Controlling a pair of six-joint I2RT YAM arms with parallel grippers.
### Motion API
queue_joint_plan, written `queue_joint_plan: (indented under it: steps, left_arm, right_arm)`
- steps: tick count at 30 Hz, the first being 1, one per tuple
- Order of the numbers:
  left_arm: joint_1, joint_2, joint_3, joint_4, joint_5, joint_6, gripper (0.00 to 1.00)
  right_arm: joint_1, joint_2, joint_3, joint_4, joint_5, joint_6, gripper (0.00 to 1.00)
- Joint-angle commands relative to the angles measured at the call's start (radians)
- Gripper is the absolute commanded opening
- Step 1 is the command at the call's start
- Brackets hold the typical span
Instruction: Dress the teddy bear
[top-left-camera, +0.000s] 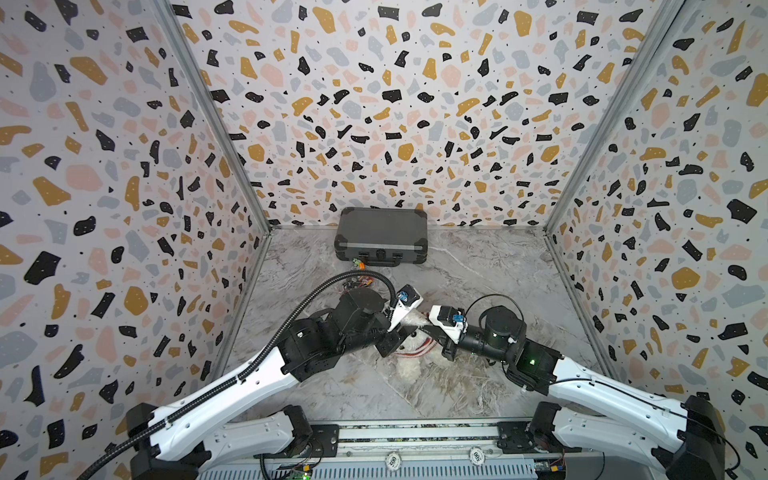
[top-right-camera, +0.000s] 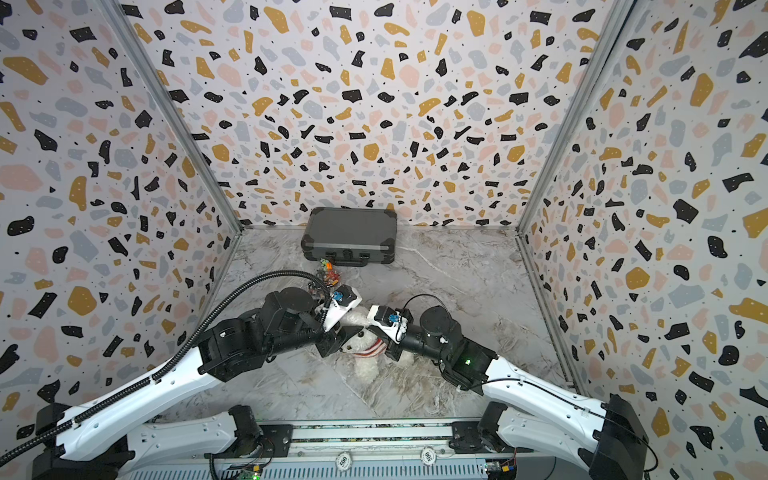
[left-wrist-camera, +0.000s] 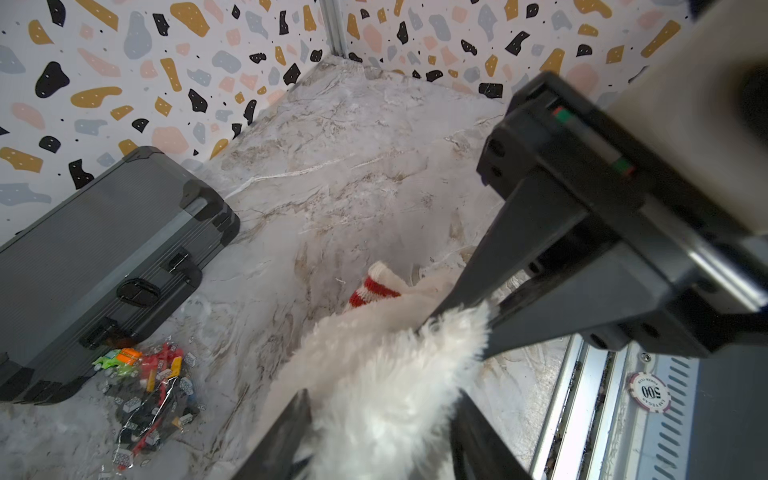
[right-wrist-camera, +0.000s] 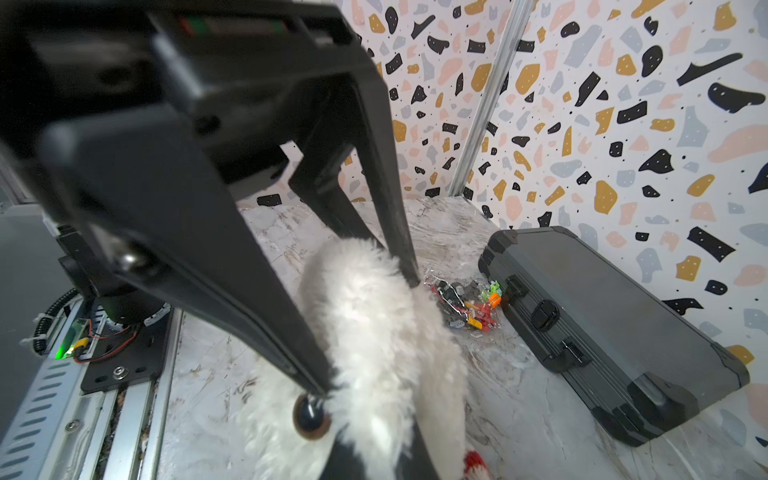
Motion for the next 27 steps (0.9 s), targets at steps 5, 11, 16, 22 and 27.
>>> queue_joint_plan:
  steps: [5,11,16,22,27]
  left_arm:
    - [0.026,-0.009,-0.036,0.053,0.014,0.018,0.46]
    - [0.026,-0.036,-0.064,0.100,-0.014,0.042,0.05]
    - [0.026,-0.060,-0.091,0.155,-0.035,0.051,0.00]
    - [0.026,-0.059,-0.115,0.207,-0.074,0.076,0.00]
    - [0.025,-0.070,-0.130,0.245,-0.079,0.089,0.00]
  right_arm:
    - [0.009,-0.035,0.007,0.073,-0.051,-0.013,0.00]
    - [0.010,-0.039,0.018,0.049,-0.040,0.000,0.02]
    - [0.010,-0.102,-0.008,0.007,0.017,0.051,0.32]
    - [-0.102,-0.251,-0.047,-0.135,0.083,0.229,0.51]
    - [-0.320,-0.276,-0.070,-0.240,-0.061,0.395,0.43]
